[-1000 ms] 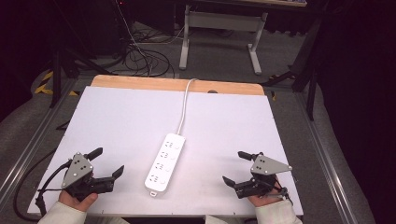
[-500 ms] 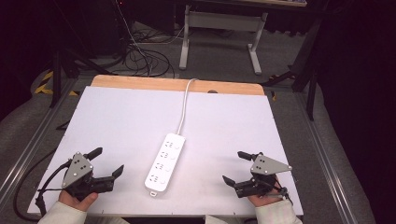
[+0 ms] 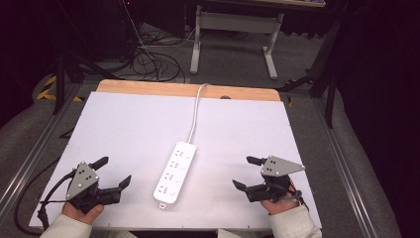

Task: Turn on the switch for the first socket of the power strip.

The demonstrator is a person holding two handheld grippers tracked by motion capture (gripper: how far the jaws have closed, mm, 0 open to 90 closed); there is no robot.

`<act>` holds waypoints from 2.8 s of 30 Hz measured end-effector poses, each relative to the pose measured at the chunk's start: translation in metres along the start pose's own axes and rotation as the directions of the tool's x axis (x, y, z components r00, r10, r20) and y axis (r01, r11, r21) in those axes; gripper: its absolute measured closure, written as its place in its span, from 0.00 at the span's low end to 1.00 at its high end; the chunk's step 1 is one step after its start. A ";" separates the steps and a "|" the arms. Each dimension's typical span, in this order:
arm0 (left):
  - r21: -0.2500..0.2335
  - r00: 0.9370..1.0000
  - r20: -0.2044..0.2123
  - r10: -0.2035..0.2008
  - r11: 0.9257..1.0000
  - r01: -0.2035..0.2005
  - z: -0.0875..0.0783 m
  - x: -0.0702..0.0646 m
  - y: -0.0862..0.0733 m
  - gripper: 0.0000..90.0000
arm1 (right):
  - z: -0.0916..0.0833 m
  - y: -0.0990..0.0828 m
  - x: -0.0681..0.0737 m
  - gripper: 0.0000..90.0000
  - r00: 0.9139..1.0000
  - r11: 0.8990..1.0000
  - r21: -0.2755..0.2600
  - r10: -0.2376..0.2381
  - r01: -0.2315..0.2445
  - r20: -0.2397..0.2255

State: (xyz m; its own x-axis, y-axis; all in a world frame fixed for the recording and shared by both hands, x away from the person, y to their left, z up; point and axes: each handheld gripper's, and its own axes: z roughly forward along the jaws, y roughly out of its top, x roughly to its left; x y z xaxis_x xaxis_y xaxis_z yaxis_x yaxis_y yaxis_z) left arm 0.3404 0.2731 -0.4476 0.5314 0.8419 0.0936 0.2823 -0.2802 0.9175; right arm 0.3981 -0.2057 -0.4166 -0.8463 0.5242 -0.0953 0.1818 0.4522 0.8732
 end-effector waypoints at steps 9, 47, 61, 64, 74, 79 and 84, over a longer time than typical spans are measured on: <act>0.001 1.000 0.004 -0.009 1.000 0.009 0.000 0.000 -0.001 0.12 | 0.002 0.032 -0.007 0.20 1.000 1.000 0.000 -0.017 0.017 -0.013; 0.010 1.000 0.010 -0.007 1.000 0.007 0.000 0.001 -0.001 0.12 | 0.066 0.088 -0.001 0.22 0.994 0.997 0.027 -0.077 0.079 -0.079; 0.011 1.000 0.009 -0.010 1.000 0.009 0.000 0.001 -0.002 0.12 | 0.103 0.092 0.003 0.31 0.992 0.994 0.069 -0.073 0.080 -0.101; 0.013 1.000 0.007 -0.005 1.000 0.005 0.000 0.002 -0.002 0.12 | 0.108 0.092 0.006 0.37 0.993 0.993 0.068 -0.089 0.094 -0.079; 0.013 1.000 0.011 -0.012 1.000 0.012 0.001 0.002 -0.002 0.13 | 0.117 0.094 0.010 0.66 0.997 0.995 0.063 -0.072 0.073 -0.028; 0.012 1.000 0.010 -0.012 1.000 0.012 0.001 0.002 -0.002 0.13 | 0.122 0.095 0.010 0.97 0.999 0.997 0.061 -0.044 0.046 -0.031; 0.011 1.000 0.010 -0.011 1.000 0.011 0.001 0.002 -0.002 0.13 | 0.125 0.096 0.010 1.00 0.996 0.995 0.069 -0.067 0.071 -0.060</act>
State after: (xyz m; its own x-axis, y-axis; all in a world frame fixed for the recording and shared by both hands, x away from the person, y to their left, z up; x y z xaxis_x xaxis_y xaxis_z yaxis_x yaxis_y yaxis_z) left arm 0.3413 0.2749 -0.4496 0.5362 0.8403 0.0798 0.2971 -0.2764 0.9140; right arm 0.4695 -0.0668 -0.3940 -0.8850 0.4486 -0.1246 0.1555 0.5370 0.8291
